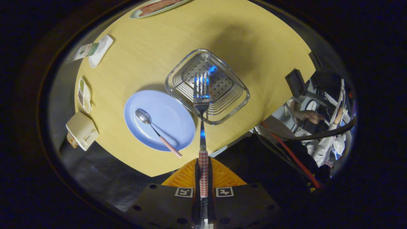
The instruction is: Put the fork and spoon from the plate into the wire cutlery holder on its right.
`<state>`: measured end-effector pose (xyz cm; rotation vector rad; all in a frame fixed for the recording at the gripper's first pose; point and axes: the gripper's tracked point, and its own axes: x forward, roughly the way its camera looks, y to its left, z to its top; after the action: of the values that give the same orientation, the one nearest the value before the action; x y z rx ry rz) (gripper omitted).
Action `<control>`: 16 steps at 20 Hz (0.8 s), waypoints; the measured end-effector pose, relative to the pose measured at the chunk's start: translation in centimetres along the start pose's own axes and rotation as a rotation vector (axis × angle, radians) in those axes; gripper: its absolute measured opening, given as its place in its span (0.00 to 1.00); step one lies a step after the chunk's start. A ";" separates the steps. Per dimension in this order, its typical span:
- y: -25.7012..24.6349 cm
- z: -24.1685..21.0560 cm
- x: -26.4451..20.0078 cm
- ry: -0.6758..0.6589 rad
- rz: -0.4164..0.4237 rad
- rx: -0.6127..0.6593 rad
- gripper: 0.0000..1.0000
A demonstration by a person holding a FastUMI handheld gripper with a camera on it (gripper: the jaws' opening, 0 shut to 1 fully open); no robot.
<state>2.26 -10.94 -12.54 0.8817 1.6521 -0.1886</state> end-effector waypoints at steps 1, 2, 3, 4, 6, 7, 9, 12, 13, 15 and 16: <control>0.0 0.2 0.0 0.028 0.001 0.004 0.12; 0.1 0.4 0.0 0.052 0.010 0.015 0.12; 0.4 0.7 -0.1 0.077 0.023 0.033 0.12; 0.5 1.1 -0.4 0.099 0.036 0.049 0.12; 0.6 1.6 -0.6 0.142 0.050 0.055 0.11; 0.4 1.9 -0.7 0.160 0.046 0.049 0.12; 0.7 3.0 -0.2 0.180 0.051 0.053 0.12; 0.6 3.3 -0.7 0.232 0.057 0.066 0.14; 0.7 3.3 -0.8 0.248 0.058 0.066 0.14; 0.7 3.2 -0.7 0.272 0.065 0.051 0.15; 0.8 3.3 -0.7 0.277 0.076 0.052 0.16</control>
<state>5.29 -12.53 -12.64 1.0453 1.8722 -0.0584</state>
